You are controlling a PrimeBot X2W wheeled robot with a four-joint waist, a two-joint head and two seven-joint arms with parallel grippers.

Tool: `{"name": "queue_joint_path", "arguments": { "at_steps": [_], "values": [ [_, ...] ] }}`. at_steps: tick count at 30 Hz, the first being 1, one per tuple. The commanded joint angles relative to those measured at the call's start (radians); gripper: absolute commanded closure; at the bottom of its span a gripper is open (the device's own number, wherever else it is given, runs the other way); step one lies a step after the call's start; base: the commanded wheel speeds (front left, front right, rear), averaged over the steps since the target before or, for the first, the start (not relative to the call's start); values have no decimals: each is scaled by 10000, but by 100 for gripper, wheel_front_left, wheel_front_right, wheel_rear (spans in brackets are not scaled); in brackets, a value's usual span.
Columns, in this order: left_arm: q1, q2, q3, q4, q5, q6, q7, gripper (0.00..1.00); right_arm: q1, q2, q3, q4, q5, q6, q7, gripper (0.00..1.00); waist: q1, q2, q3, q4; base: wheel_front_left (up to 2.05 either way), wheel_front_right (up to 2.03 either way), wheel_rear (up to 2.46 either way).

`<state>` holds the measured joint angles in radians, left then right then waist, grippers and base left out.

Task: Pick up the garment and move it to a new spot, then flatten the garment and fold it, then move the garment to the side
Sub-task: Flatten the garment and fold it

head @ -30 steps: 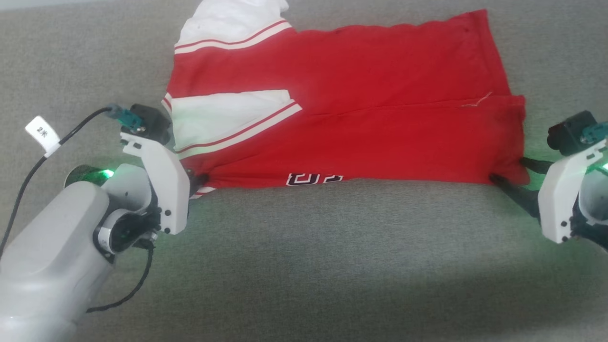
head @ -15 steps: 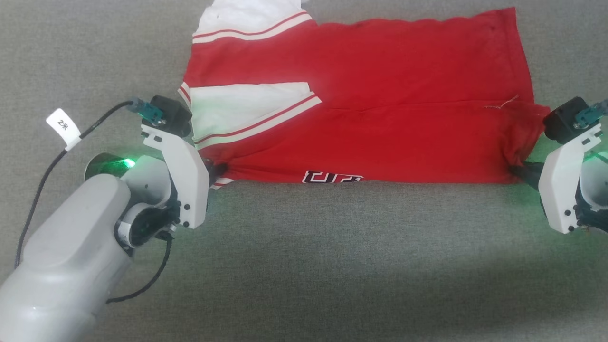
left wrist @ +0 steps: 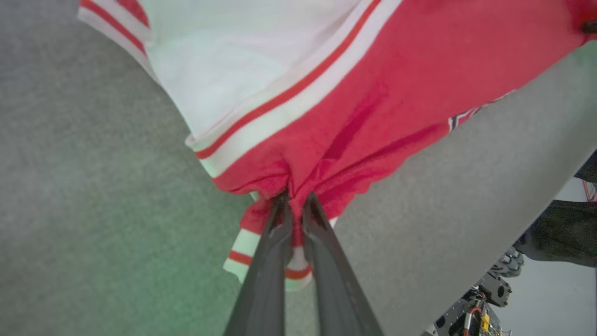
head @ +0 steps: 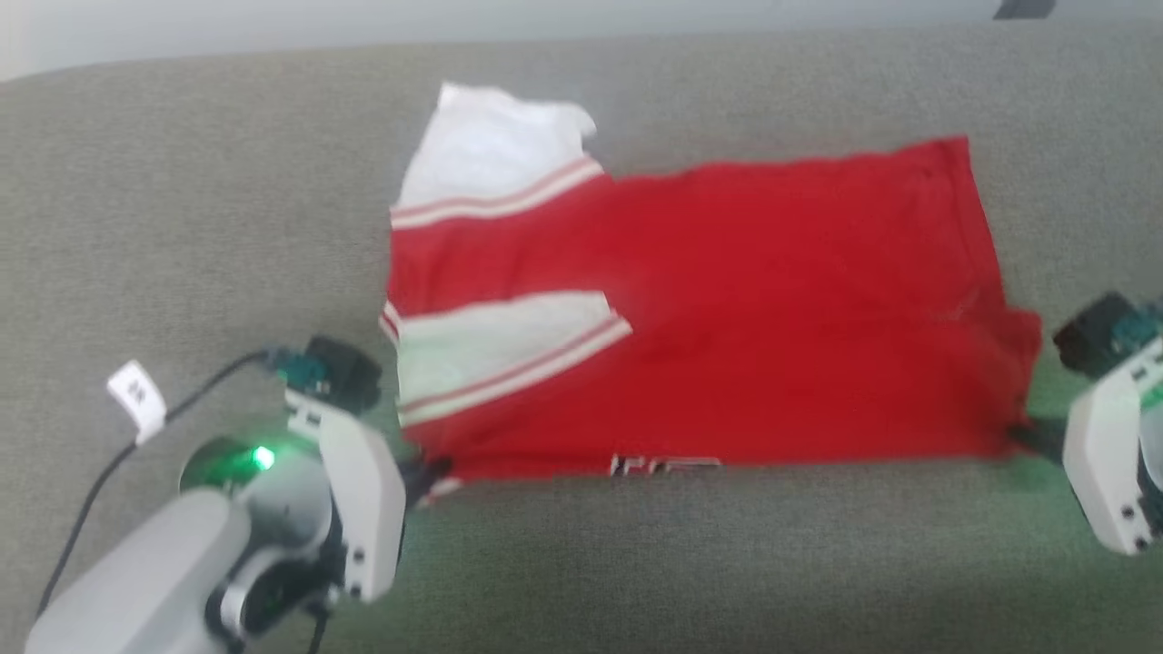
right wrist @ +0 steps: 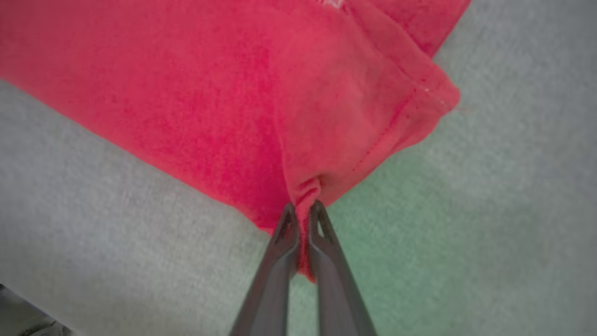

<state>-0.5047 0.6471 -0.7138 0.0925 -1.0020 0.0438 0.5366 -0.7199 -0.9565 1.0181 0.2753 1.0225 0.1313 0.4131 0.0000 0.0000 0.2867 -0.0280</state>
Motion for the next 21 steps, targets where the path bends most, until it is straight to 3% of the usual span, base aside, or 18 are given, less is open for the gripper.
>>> {"name": "queue_joint_path", "arguments": {
  "at_steps": [1, 3, 4, 5, 6, 7, 14, 21],
  "values": [
    [255, 141, 27, -278, -73, 141, 47, 100, 206, -133, 31, -137, 79, -12, 69, 100, 0, 0, -79, 75, 0, 0, 0],
    [688, 347, 45, -920, -210, 362, 83, 100, 416, -394, -55, -416, 176, -13, 68, 100, 0, 0, -116, 98, 0, 0, 0],
    [973, 510, 94, -1435, -249, 586, 41, 100, 579, -537, -205, -717, 133, -13, -157, 89, 0, 0, -135, 106, 0, 0, 0],
    [1081, 550, 107, -1628, -250, 654, 12, 98, 675, -561, -321, -816, 145, -13, -345, 54, 0, 0, -151, 120, 0, 0, 0],
    [1150, 573, 159, -1753, -257, 726, -58, 27, 741, -568, -503, -859, 200, -13, -565, 0, 0, 0, -163, 131, 0, 0, 0],
    [1170, 594, 238, -1812, -232, 829, -154, 0, 791, -562, -682, -884, 232, -13, -770, 0, 0, 0, -169, 132, 0, 0, 0],
    [1313, 768, 985, -2071, -51, 1325, -1119, 0, 940, -138, -2183, -580, -166, -13, -2649, 0, 0, 0, -197, -55, 0, 0, 0],
    [643, 458, 2059, -1551, 713, 2095, -3054, 0, 949, 1519, -3884, 237, -1188, -13, -5038, 0, 0, 0, 112, -574, 0, 0, 0]
  ]
}}
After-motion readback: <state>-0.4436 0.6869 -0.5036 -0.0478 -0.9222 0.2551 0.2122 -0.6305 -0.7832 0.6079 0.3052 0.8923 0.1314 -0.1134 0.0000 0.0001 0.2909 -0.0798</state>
